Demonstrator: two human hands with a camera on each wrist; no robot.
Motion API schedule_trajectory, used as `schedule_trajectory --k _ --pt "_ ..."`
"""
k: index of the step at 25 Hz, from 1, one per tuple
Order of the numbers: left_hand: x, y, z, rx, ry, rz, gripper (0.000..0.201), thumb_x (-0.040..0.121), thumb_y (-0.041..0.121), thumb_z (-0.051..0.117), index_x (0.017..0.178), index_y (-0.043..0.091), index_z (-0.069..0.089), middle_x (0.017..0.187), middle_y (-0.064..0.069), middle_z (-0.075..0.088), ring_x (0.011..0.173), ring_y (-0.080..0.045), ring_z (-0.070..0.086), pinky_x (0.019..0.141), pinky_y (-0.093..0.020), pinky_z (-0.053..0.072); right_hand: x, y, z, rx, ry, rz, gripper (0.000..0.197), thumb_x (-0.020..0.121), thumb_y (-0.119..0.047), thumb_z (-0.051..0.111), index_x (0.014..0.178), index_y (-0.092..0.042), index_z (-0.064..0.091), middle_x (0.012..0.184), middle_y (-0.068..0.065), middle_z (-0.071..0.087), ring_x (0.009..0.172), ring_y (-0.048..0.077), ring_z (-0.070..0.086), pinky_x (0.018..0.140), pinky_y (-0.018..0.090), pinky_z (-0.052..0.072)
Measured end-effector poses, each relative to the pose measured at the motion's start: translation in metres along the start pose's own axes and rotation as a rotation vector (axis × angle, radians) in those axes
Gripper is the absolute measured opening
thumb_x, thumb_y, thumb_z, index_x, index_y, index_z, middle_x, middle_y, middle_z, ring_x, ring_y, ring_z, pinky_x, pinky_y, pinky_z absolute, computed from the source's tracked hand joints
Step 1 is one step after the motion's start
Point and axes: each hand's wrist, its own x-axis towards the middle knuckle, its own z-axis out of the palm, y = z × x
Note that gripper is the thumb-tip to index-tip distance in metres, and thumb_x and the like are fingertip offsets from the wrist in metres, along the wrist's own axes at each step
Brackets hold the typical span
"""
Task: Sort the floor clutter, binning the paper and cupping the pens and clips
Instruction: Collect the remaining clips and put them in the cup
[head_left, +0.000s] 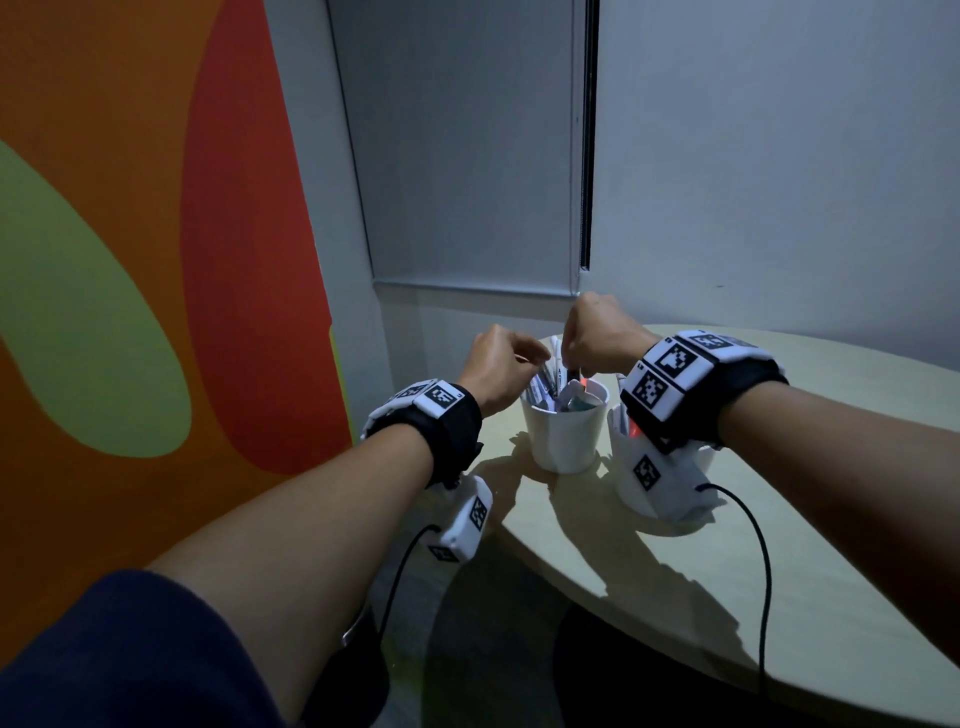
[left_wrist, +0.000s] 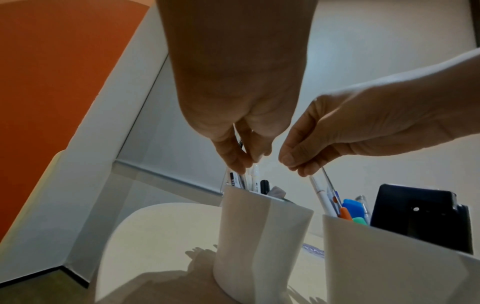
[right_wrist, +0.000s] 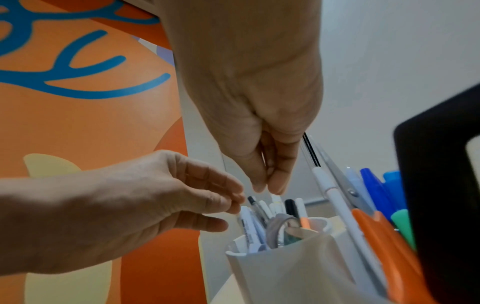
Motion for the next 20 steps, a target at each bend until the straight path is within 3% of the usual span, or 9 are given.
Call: schedule_trajectory --k 3,5,8,10,15,18,20 --pt "-0.016 -0.004 -0.026 -0.100 0.080 -0.011 0.017 0.086 -0.003 0.062 0.095 0.003 0.075 0.087 -0.013 0.075 0.076 -0.022 0.072 0.069 -0.036 0.063 -0.008 -0.033 0.005 0.071 0.014 -0.068 0.009 0.078 0.001 0.073 0.085 0.006 0.074 0.077 0.022 0.070 0.066 0.030 0.069 0.060 0.036 0.060" --pt "-0.036 -0.016 -0.053 -0.100 0.107 -0.040 0.016 0.088 -0.003 0.060 0.097 0.000 0.073 0.088 -0.018 0.073 0.073 -0.021 0.070 0.065 -0.031 0.062 -0.015 -0.059 0.020 0.147 -0.018 -0.084 0.009 0.080 -0.002 0.073 0.085 0.006 0.073 0.075 0.020 0.070 0.060 0.026 0.071 0.059 0.036 0.062" --pt "-0.074 -0.047 -0.091 -0.048 0.090 -0.115 0.013 0.090 0.001 0.061 0.098 -0.001 0.072 0.088 -0.019 0.073 0.075 -0.022 0.070 0.067 -0.033 0.062 -0.029 -0.097 0.062 0.210 -0.089 -0.093 0.016 0.082 -0.007 0.072 0.092 0.005 0.070 0.086 0.022 0.071 0.072 0.030 0.074 0.068 0.043 0.063" --pt "-0.105 -0.081 -0.110 0.022 0.060 -0.183 0.011 0.090 0.003 0.064 0.096 -0.001 0.072 0.087 -0.019 0.074 0.070 -0.019 0.069 0.059 -0.029 0.060 -0.047 -0.127 0.108 0.205 -0.176 -0.121 0.026 0.081 -0.016 0.073 0.096 0.003 0.067 0.095 0.022 0.069 0.084 0.033 0.071 0.076 0.044 0.061" --pt "-0.192 -0.225 -0.092 0.147 -0.147 -0.402 0.011 0.089 0.003 0.064 0.093 0.006 0.074 0.088 -0.010 0.075 0.073 -0.017 0.072 0.059 -0.027 0.060 -0.100 -0.153 0.277 0.157 -0.522 -0.153 0.021 0.082 -0.022 0.070 0.089 -0.003 0.061 0.095 0.022 0.069 0.088 0.033 0.070 0.081 0.047 0.059" --pt "-0.260 -0.332 -0.043 0.075 -0.263 -0.600 0.011 0.088 0.004 0.064 0.091 0.009 0.073 0.086 -0.014 0.074 0.071 -0.018 0.070 0.062 -0.028 0.058 -0.129 -0.116 0.405 0.122 -0.814 -0.085 0.019 0.081 -0.016 0.073 0.067 -0.007 0.065 0.062 0.007 0.071 0.059 0.019 0.068 0.063 0.036 0.059" --pt "-0.317 -0.408 0.003 0.001 -0.357 -0.778 0.011 0.089 0.004 0.063 0.096 0.007 0.071 0.089 -0.016 0.074 0.075 -0.022 0.069 0.065 -0.032 0.060 -0.158 -0.077 0.498 0.107 -0.995 0.003 0.014 0.081 -0.011 0.073 0.074 0.002 0.072 0.067 0.015 0.073 0.062 0.026 0.072 0.068 0.044 0.062"
